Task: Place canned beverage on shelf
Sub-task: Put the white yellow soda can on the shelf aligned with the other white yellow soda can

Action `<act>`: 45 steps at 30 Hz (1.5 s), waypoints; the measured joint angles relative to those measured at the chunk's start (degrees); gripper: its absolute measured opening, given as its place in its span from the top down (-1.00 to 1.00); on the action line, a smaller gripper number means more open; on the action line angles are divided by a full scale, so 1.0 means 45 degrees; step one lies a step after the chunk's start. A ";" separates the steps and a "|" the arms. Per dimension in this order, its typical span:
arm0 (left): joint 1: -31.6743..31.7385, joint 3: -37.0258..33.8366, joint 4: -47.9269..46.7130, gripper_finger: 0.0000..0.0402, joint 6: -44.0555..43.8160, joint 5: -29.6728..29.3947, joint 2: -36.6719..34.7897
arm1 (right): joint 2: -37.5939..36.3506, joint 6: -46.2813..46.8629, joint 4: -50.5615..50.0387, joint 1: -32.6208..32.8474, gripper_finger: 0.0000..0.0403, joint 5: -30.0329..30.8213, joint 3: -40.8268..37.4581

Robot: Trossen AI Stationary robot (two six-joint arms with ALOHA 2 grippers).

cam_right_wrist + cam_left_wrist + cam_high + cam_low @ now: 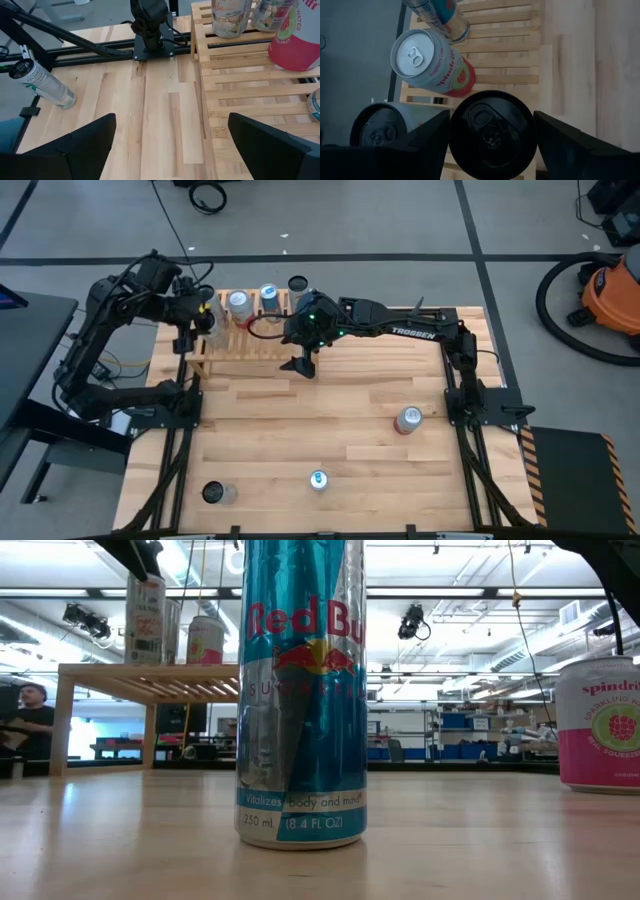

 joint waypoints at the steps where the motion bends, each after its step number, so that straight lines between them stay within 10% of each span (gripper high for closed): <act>1: 0.0019 0.0000 0.0032 -0.32 -0.0003 0.0000 0.0003 | 0.0000 0.0005 -0.0002 0.0000 -0.96 0.0000 0.0000; 45: 0.0030 0.0015 -0.0068 -0.32 -0.0780 -0.0015 -0.0010 | 0.0000 0.0005 0.0005 0.0005 -0.96 0.0005 0.0000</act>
